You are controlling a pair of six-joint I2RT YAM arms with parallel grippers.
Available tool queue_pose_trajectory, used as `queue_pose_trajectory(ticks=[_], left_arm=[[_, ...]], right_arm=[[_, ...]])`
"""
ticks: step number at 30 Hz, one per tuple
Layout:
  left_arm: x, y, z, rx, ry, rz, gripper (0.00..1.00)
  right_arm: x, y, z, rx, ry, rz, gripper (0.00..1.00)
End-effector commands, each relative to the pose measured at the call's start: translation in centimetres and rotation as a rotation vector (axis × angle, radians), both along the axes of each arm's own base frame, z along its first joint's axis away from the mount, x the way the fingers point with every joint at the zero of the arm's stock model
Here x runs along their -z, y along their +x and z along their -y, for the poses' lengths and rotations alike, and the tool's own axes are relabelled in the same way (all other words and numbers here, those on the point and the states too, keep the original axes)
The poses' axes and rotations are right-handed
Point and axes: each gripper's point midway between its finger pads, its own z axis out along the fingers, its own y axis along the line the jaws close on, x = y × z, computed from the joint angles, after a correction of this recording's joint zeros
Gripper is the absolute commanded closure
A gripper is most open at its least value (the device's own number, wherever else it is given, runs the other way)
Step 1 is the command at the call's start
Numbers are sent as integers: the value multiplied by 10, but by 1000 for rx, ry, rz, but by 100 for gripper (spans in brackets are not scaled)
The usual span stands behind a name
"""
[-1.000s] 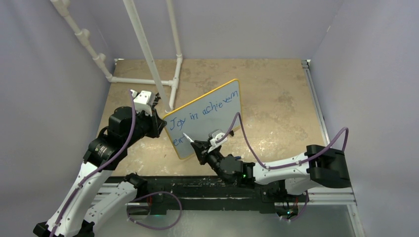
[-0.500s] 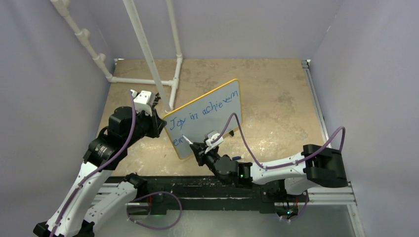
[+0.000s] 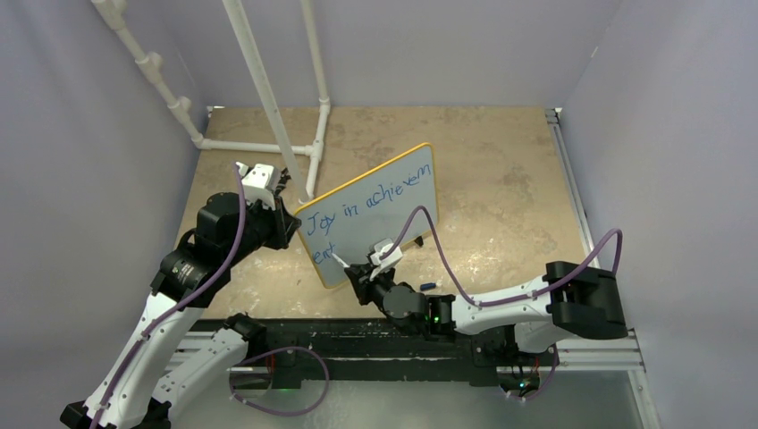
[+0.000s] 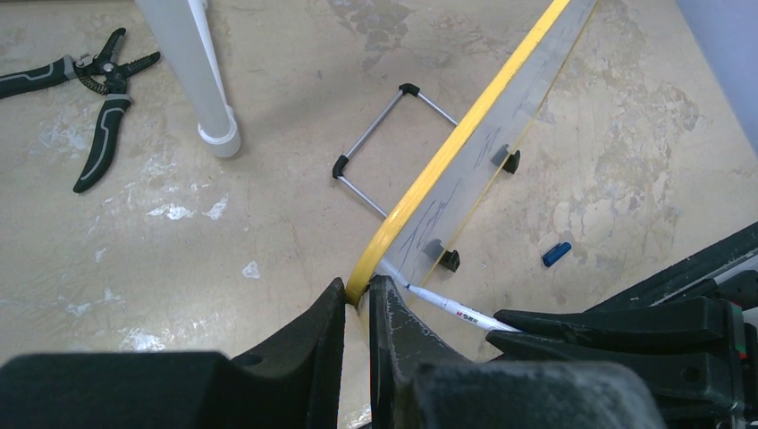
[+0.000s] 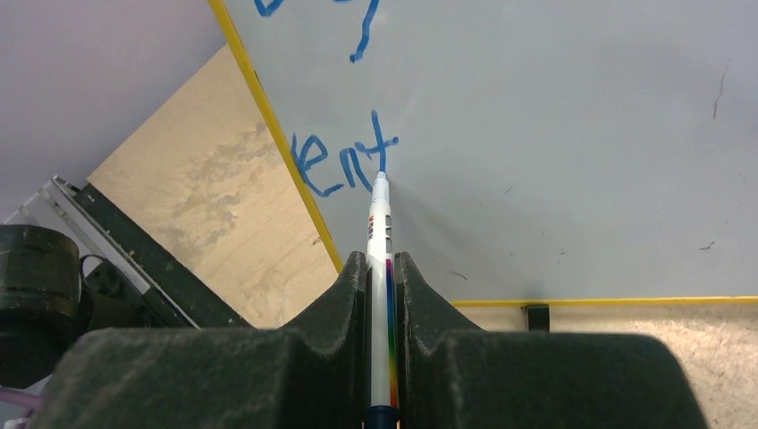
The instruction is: Write a sentence on the whiteboard
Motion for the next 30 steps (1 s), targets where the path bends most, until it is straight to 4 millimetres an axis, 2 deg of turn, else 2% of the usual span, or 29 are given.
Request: queue_pose_trajectory(ticks=[1, 6, 15, 23, 30], left_arm=[[-7, -2, 0, -6, -24, 8, 100], [-7, -2, 0, -7, -24, 9, 100], [-7, -2, 0, -7, -22, 6, 100], [-6, -1, -1, -13, -22, 5, 100], [-5, 0, 0, -14, -19, 1, 100]], right_arm=[[9, -2, -3, 4, -4, -39, 100], [11, 0, 0, 20, -8, -44, 100], [-2, 4, 10, 55, 23, -31, 100], [-40, -2, 21, -3, 140, 21, 100], [-32, 3, 34, 31, 109, 21, 100]])
